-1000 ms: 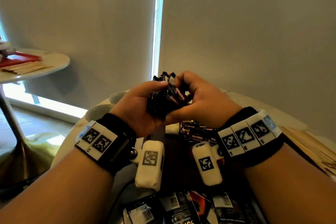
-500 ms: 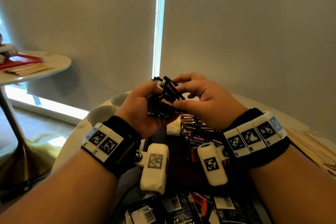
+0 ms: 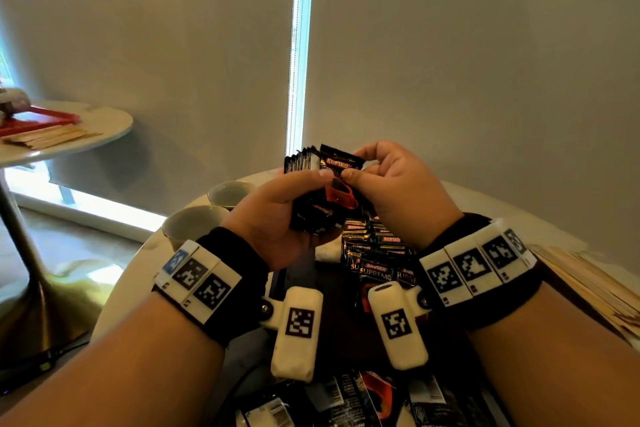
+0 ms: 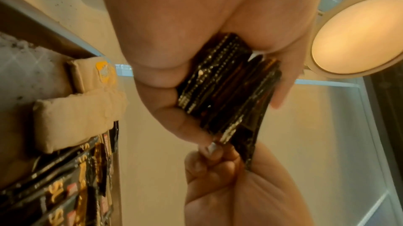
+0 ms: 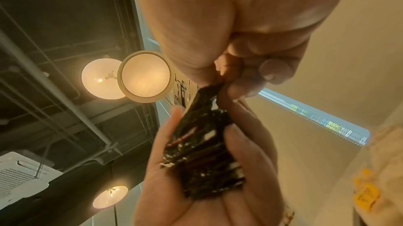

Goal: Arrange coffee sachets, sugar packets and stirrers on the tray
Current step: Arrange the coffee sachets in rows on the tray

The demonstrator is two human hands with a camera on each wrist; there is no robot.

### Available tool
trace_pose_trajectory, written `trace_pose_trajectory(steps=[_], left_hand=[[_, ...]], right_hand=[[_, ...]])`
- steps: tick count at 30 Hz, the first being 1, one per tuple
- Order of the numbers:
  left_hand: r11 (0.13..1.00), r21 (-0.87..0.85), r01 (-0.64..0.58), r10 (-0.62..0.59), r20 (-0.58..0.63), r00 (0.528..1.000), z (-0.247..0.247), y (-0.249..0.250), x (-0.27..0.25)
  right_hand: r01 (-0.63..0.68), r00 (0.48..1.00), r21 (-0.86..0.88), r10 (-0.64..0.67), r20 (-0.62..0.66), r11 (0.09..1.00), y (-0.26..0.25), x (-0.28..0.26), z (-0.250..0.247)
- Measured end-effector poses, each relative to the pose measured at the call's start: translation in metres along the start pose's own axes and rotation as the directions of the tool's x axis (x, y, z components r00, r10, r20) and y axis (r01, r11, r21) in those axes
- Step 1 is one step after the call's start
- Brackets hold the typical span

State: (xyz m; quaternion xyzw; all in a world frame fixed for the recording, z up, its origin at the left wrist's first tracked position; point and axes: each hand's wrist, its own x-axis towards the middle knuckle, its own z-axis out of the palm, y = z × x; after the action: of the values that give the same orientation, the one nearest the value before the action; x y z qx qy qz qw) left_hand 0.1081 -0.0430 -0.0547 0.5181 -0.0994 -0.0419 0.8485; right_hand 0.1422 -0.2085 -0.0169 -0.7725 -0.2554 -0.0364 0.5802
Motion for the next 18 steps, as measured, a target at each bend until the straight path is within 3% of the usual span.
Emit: trace_pose_trajectory(steps=[5, 10, 18], left_hand=[[1.0, 0.006, -0.011, 0.011, -0.051, 0.999, -0.002, 0.003, 0.0], [0.998, -0.054, 0.027, -0.031, -0.06, 0.998, -0.003, 0.007, 0.001], [0.992, -0.124, -0.04, 0.025, -0.127, 0.992, -0.003, 0.016, -0.003]], right_hand=[[0.073, 0.997, -0.251, -0.079, -0.015, 0.965, -0.003, -0.005, -0.001], [0.231, 0.967, -0.541, -0.13, 0.22, 0.808, -0.026, -0.01, -0.001], [0.209, 0.972, -0.525, -0.117, 0.203, 0.825, -0.04, 0.007, 0.004]])
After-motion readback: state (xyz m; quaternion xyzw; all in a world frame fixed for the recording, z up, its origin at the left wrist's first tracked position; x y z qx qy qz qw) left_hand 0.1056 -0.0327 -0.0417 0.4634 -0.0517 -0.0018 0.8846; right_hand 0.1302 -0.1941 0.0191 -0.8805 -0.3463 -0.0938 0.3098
